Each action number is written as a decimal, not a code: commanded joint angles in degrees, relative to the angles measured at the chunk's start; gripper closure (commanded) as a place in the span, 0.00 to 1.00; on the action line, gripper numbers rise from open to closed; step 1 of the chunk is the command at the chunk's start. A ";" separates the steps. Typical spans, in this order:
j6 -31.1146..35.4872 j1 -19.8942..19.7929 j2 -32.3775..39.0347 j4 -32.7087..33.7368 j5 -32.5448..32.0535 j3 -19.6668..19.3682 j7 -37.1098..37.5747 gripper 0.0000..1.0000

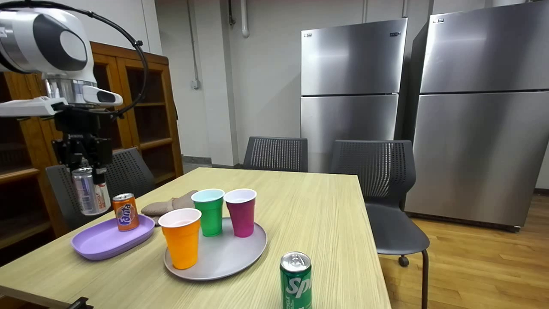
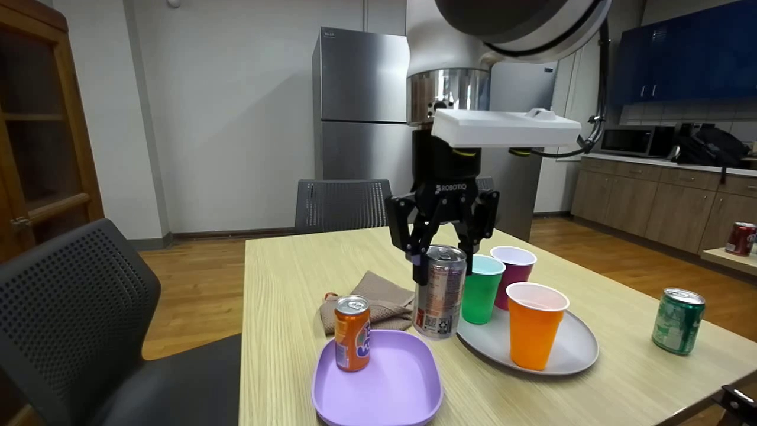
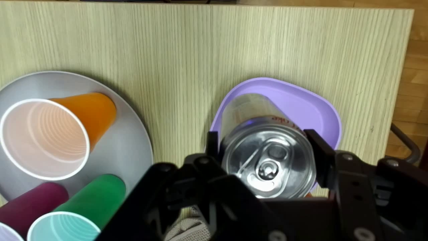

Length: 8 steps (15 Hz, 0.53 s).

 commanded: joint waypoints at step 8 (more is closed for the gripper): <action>-0.60 0.14 13.09 11.32 -2.41 -3.38 -0.57 0.61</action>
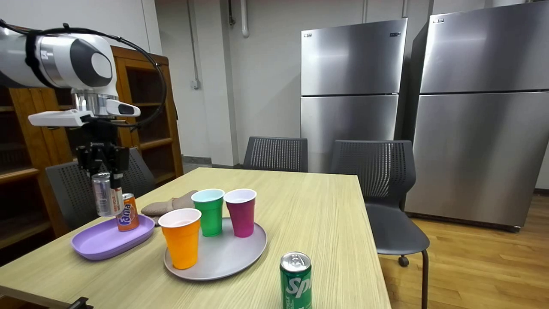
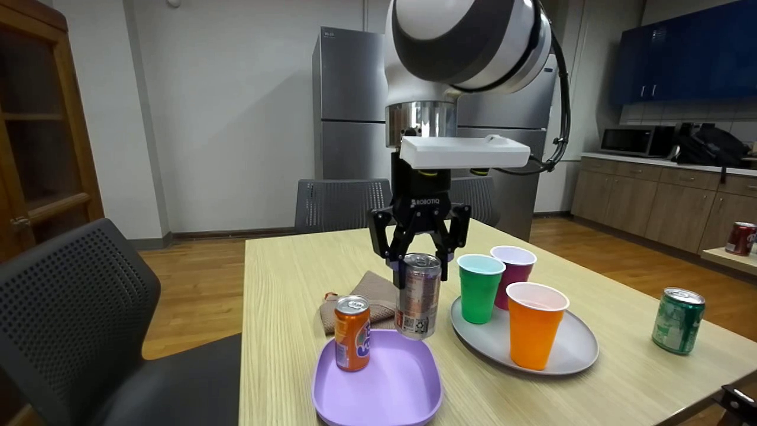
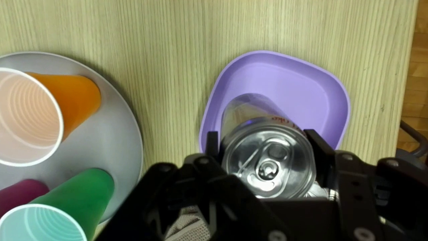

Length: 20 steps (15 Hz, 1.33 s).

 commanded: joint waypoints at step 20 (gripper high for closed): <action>1.65 0.58 15.22 10.64 -1.57 -4.86 -2.03 0.61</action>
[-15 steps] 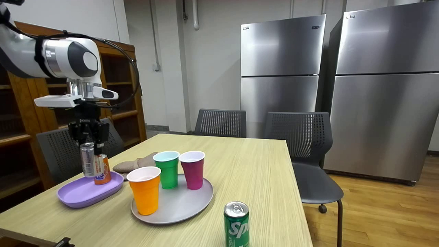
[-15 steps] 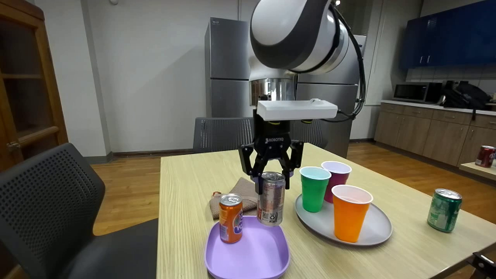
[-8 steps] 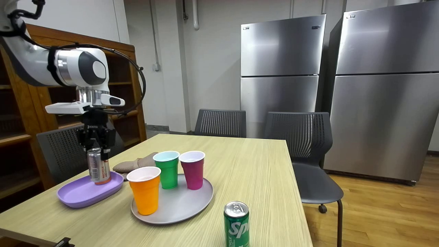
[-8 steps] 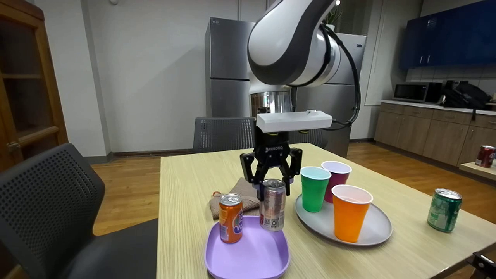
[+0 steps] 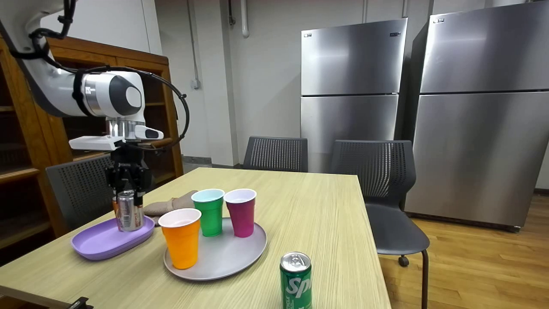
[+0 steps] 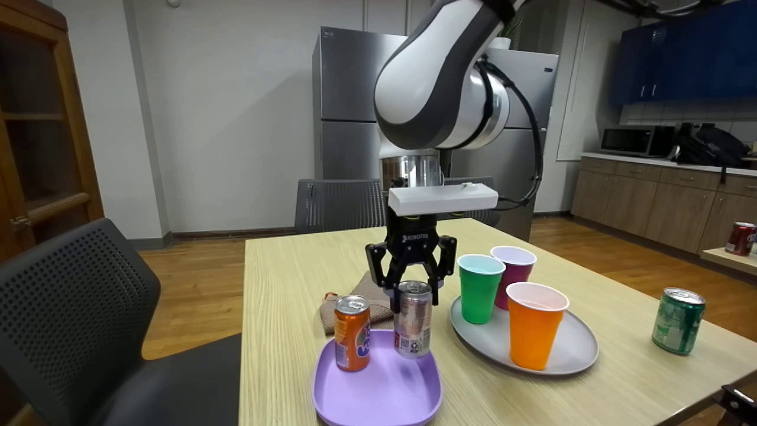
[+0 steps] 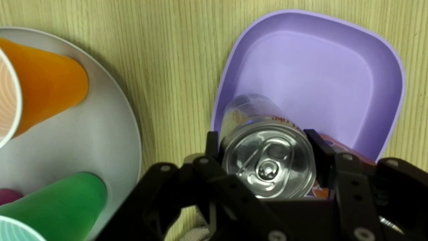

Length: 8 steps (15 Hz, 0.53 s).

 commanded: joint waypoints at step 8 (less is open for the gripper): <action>1.21 0.68 5.79 5.60 0.54 -1.52 -1.32 0.61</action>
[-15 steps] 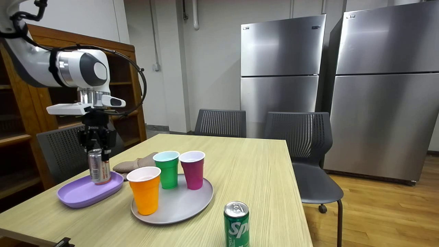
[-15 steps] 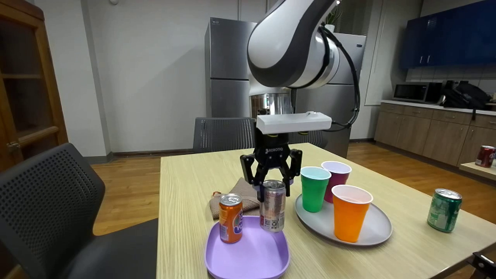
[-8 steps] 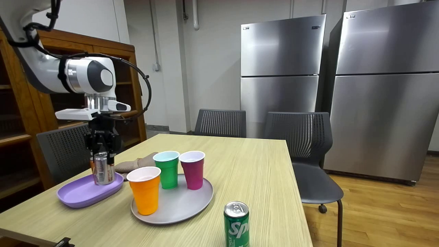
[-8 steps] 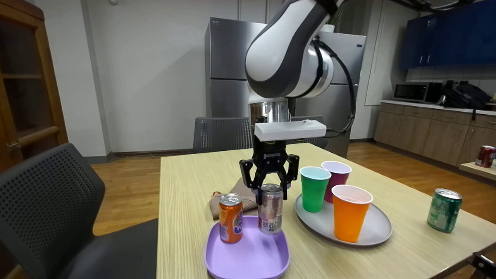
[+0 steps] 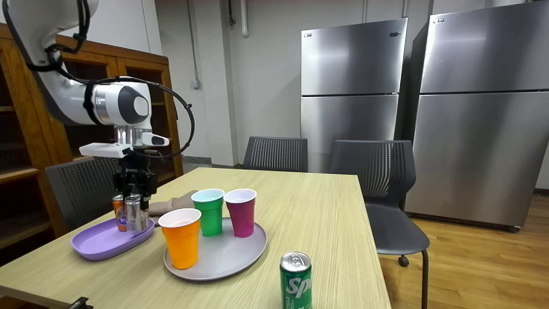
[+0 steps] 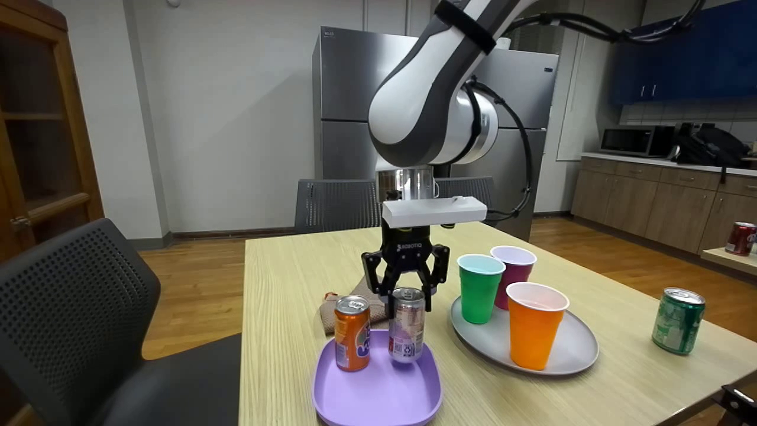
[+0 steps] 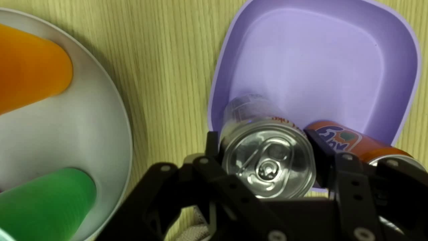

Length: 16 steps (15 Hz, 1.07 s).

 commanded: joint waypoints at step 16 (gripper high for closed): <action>-0.32 1.32 3.78 4.92 0.60 -1.26 -0.51 0.21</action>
